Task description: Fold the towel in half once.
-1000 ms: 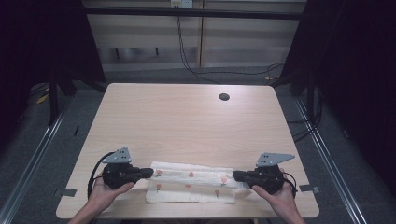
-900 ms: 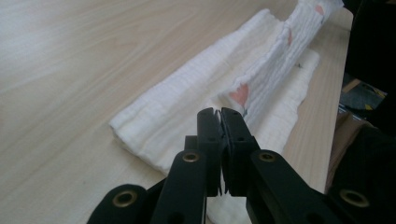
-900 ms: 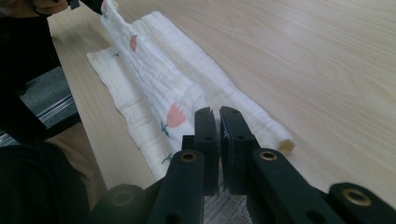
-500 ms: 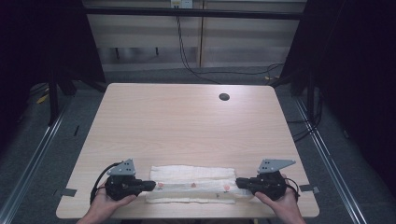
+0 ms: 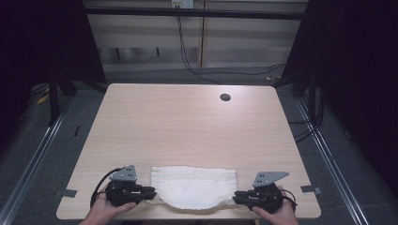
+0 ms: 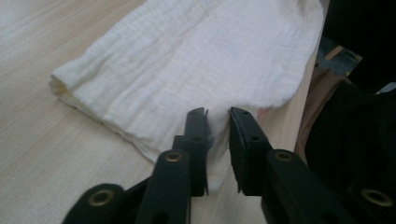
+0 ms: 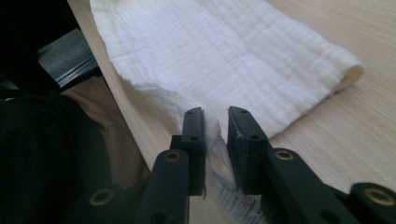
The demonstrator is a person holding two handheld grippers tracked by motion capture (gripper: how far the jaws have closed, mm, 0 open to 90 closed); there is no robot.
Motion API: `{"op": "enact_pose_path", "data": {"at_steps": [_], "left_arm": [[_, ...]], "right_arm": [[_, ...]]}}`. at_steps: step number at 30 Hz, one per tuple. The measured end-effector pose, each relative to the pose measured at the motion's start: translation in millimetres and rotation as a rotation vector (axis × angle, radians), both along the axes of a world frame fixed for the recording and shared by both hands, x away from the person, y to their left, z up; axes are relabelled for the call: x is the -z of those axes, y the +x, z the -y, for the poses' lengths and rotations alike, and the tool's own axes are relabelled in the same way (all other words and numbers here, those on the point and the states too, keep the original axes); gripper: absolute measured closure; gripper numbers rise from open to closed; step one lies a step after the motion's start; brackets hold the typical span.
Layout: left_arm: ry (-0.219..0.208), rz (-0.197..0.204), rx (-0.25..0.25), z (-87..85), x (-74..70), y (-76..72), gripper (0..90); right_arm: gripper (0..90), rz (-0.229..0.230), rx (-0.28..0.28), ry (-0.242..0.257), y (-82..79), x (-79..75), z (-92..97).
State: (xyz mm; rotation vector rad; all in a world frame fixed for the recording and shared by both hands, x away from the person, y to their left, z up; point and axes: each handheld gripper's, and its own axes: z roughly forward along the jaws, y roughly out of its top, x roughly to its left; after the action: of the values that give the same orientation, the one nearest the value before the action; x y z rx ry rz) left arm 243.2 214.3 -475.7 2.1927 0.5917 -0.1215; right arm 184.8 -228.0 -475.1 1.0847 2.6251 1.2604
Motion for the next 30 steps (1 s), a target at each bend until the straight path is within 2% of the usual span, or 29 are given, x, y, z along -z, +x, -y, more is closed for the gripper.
{"op": "enact_pose_path", "data": {"at_steps": [5, 9, 14, 15, 16, 18, 20, 21, 23, 26, 28, 29, 30], "left_arm": [[-0.024, 0.003, -0.024, -3.2, -3.6, 4.2, 70.2], [-0.007, 0.007, -0.044, -2.8, -1.7, 10.0, 70.1], [0.032, 0.019, -0.060, 1.1, 2.8, 21.7, 73.2], [0.028, 0.023, -0.080, 1.2, 3.6, 25.1, 73.4], [0.033, 0.026, -0.103, 0.0, 3.7, 28.6, 72.8], [0.025, 0.019, -0.133, -3.1, 4.1, 35.9, 70.7], [0.021, 0.023, -0.173, -6.3, 4.1, 41.9, 68.9], [0.014, 0.014, -0.177, -7.1, 4.7, 44.2, 68.4], [0.029, 0.019, -0.178, -5.5, 6.6, 46.6, 67.7], [0.063, 0.038, -0.176, -0.3, 8.6, 48.9, 67.6], [0.064, 0.041, -0.171, 3.2, 10.2, 52.9, 68.1], [0.051, 0.044, -0.160, 5.6, 10.9, 53.9, 73.3], [0.068, 0.051, -0.151, 6.8, 10.4, 54.3, 79.6]], "right_arm": [[69.5, 0.015, -0.008, 0.011, -3.7, -5.6, -0.6], [67.7, 0.031, 0.000, 0.022, -2.4, -10.4, -1.1], [65.2, 0.050, 0.016, 0.041, 10.5, -15.2, -0.6], [65.2, 0.056, 0.024, 0.044, 13.4, -16.2, -0.4], [65.1, 0.063, 0.033, 0.032, 17.6, -16.6, -1.1], [62.9, 0.084, 0.058, -0.029, 27.2, -14.4, -3.1], [62.5, 0.076, 0.070, -0.035, 38.7, -9.8, -3.0], [62.0, 0.078, 0.082, -0.046, 45.2, -7.3, -3.0], [61.9, 0.070, 0.096, -0.065, 59.0, -1.2, -3.1], [60.5, 0.064, 0.105, -0.084, 68.9, 4.4, -5.5], [60.7, 0.062, 0.101, -0.090, 72.2, 6.6, -7.3], [61.2, 0.062, 0.096, -0.099, 73.1, 7.7, -8.2], [61.6, 0.064, 0.100, -0.116, 73.1, 8.9, -9.6]]}}
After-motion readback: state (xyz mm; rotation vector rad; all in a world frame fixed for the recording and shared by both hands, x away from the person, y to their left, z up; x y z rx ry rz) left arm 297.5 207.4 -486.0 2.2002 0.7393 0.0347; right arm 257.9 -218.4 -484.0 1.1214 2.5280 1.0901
